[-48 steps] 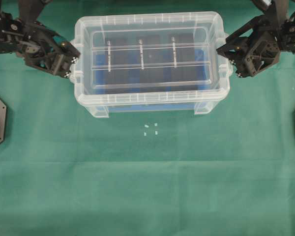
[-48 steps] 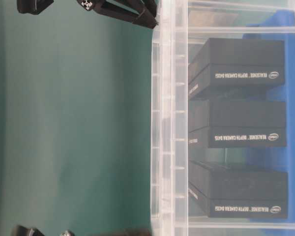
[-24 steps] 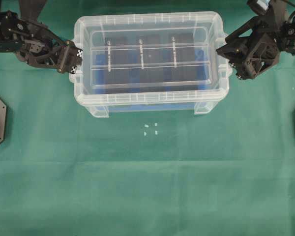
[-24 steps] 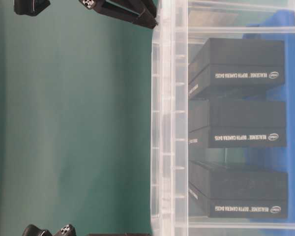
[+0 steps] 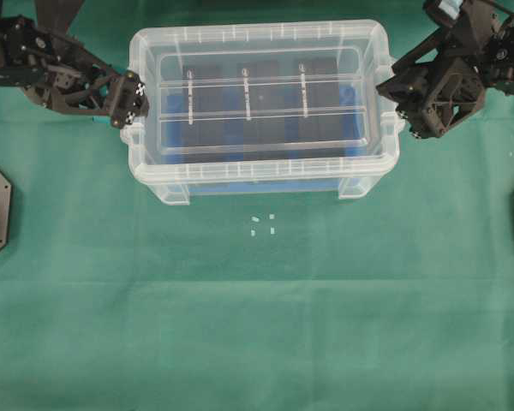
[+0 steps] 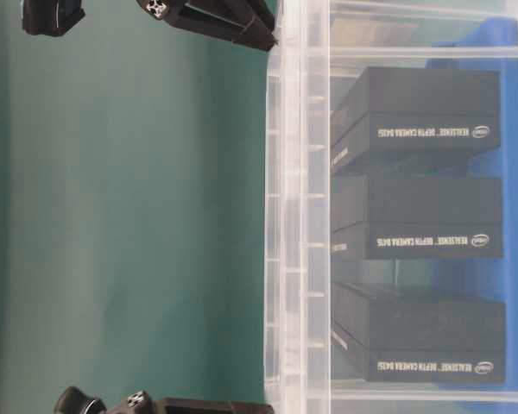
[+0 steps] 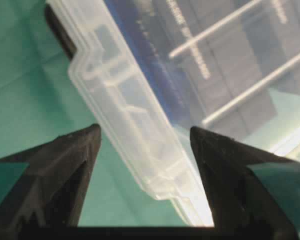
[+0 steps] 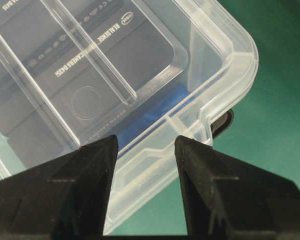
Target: Clamp the lid of the box with both arms, then lift and open it.
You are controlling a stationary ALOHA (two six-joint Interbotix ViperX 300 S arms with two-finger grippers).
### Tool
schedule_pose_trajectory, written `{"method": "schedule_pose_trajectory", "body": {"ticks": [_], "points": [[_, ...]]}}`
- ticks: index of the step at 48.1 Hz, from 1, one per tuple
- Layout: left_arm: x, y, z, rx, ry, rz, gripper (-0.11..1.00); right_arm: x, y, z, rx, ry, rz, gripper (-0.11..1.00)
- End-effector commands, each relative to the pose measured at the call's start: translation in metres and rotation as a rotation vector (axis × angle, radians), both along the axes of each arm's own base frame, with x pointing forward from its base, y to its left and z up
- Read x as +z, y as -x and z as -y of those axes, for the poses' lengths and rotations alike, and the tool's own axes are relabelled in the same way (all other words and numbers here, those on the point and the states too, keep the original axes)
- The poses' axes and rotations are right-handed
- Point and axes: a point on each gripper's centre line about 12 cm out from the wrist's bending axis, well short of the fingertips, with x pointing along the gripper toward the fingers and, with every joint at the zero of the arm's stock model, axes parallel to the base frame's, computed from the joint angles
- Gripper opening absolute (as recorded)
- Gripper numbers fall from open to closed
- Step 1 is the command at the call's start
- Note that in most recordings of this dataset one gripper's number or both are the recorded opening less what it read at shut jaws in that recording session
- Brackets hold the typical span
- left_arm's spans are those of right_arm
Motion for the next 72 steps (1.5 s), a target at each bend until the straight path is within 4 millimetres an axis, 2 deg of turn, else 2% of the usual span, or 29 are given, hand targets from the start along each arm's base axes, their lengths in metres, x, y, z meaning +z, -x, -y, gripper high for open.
{"method": "schedule_pose_trajectory", "body": {"ticks": [1,13,15,21,36,45,55,57,62,66,72], "points": [[0.009,-0.005,-0.005,0.007,-0.009,0.010,0.75,-0.003,-0.003,-0.001,0.012,0.002,-0.017,0.40],[0.010,-0.018,-0.011,0.008,0.002,-0.032,0.72,-0.003,-0.003,-0.001,0.017,0.009,-0.025,0.40],[0.011,-0.018,-0.011,0.009,0.006,-0.041,0.68,-0.003,-0.003,-0.001,0.017,0.009,-0.025,0.40],[0.009,-0.015,-0.010,0.004,0.008,-0.066,0.46,-0.003,-0.004,-0.003,0.024,0.008,-0.027,0.40],[0.009,-0.013,-0.009,0.005,0.017,-0.087,0.46,-0.002,-0.006,-0.010,0.055,0.020,-0.041,0.40],[0.011,-0.013,-0.008,0.001,0.014,-0.087,0.46,-0.001,0.000,-0.010,0.039,-0.002,-0.115,0.40],[0.024,-0.013,-0.009,-0.010,-0.024,-0.045,0.46,0.020,-0.005,-0.014,0.040,-0.003,-0.110,0.40],[0.026,-0.012,-0.009,-0.013,-0.027,-0.040,0.46,0.026,-0.007,-0.015,0.045,0.005,-0.098,0.37],[0.032,-0.009,-0.007,-0.026,-0.039,-0.025,0.46,0.038,-0.009,-0.018,0.054,0.017,-0.083,0.15],[0.043,-0.007,-0.006,-0.028,-0.053,0.005,0.46,0.049,-0.010,-0.019,0.054,0.021,-0.082,0.02],[0.053,-0.001,-0.003,-0.030,-0.066,0.035,0.46,0.057,-0.010,-0.020,0.055,0.025,-0.079,0.01]]}}
